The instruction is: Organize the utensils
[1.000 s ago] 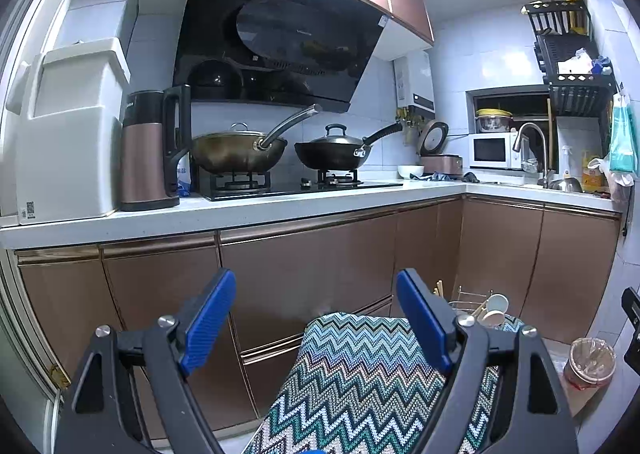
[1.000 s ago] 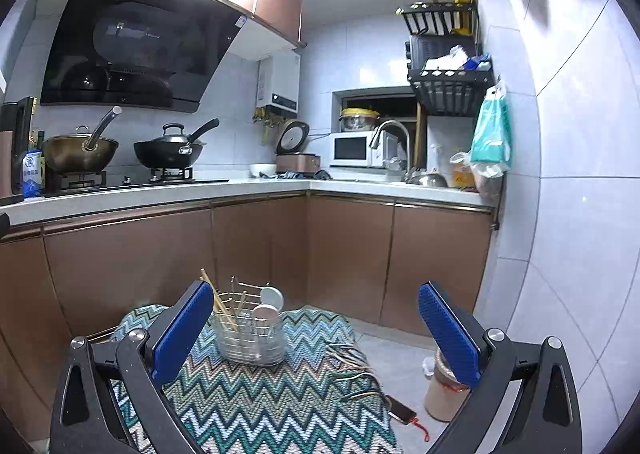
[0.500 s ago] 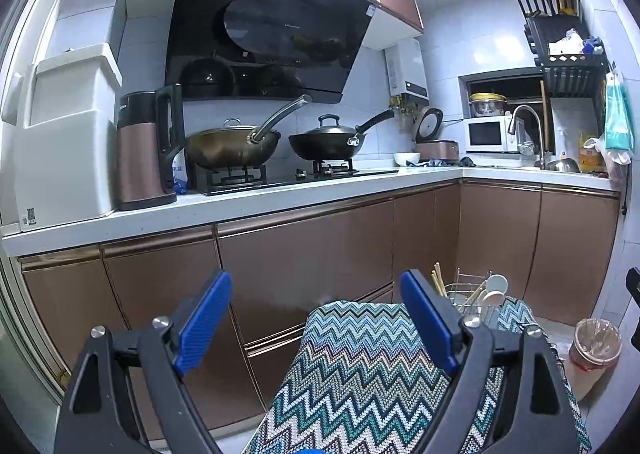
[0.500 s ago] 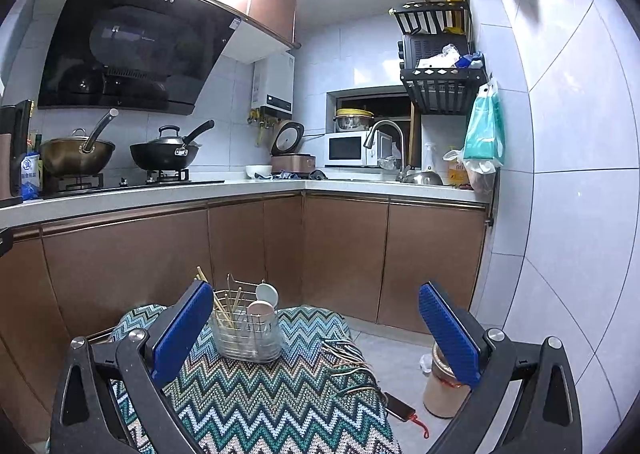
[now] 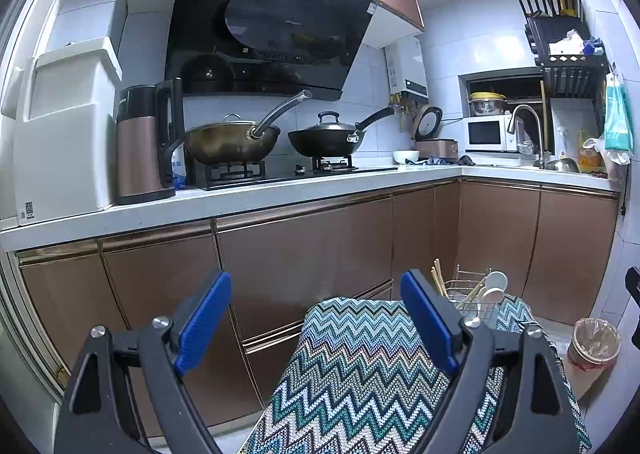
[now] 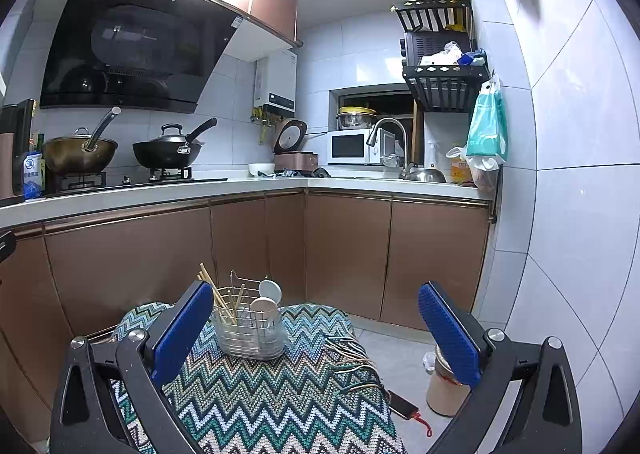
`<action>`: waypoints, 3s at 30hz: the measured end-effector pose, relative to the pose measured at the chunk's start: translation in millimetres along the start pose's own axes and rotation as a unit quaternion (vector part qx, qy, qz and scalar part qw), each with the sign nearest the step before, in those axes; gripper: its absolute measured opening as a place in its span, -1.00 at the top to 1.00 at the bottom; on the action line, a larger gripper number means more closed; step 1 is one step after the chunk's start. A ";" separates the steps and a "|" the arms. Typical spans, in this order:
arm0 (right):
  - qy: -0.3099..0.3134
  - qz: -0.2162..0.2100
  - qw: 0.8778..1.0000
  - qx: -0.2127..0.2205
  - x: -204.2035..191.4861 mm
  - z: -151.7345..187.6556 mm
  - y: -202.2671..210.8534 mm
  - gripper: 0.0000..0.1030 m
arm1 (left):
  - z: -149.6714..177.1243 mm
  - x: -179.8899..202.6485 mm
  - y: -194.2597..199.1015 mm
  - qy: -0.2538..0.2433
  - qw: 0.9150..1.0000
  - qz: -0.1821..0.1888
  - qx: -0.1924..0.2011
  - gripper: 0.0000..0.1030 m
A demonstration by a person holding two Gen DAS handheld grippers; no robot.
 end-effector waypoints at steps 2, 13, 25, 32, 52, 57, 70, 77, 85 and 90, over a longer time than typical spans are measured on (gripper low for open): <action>0.002 -0.002 1.000 -0.001 -1.9 0.8 0.2 -1.00 | -0.2 -0.4 0.4 0.001 1.000 0.001 0.001 -0.67; 0.014 -0.006 1.000 -0.003 -12.6 2.0 -0.2 -1.00 | 1.5 -5.3 4.7 0.004 1.000 0.000 0.008 -0.67; 0.015 -0.005 1.000 -0.003 -15.6 1.1 0.1 -1.00 | -0.4 -16.0 11.2 0.014 1.000 -0.007 0.021 -0.67; 0.017 -0.005 1.000 -0.003 -17.1 0.5 0.5 -1.00 | 1.6 -17.1 12.0 0.016 1.000 -0.008 0.019 -0.67; 0.020 -0.009 1.000 0.000 -25.0 -5.3 4.1 -1.00 | 1.6 -22.9 11.6 0.019 1.000 -0.009 0.018 -0.67; 0.021 -0.010 1.000 0.000 -23.5 -4.3 3.9 -1.00 | 1.9 -24.2 13.0 0.019 1.000 -0.009 0.019 -0.67; 0.026 -0.013 1.000 -0.003 -25.5 -4.1 2.8 -1.00 | 2.6 -24.7 14.3 0.018 1.000 -0.009 0.020 -0.67; 0.025 -0.011 1.000 -0.004 -22.8 -0.8 2.6 -1.00 | 4.7 -25.9 15.6 0.017 1.000 -0.007 0.018 -0.67; 0.025 -0.010 1.000 -0.004 -23.1 0.5 2.8 -1.00 | 6.6 -26.7 13.4 0.017 1.000 -0.004 0.015 -0.67; 0.024 -0.010 1.000 -0.004 -21.8 0.5 2.4 -1.00 | 7.2 -26.4 11.4 0.015 1.000 -0.003 0.013 -0.67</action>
Point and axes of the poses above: each gripper's, at about its wrist camera, not at the fingertips, and y roughly against the way its jaws point, x to its right, z to its underside, the point moved 10 cm from there along -y, roughly the way its jaws point, and after that the axes turned 12 degrees about -x, right-handed, at the moved point
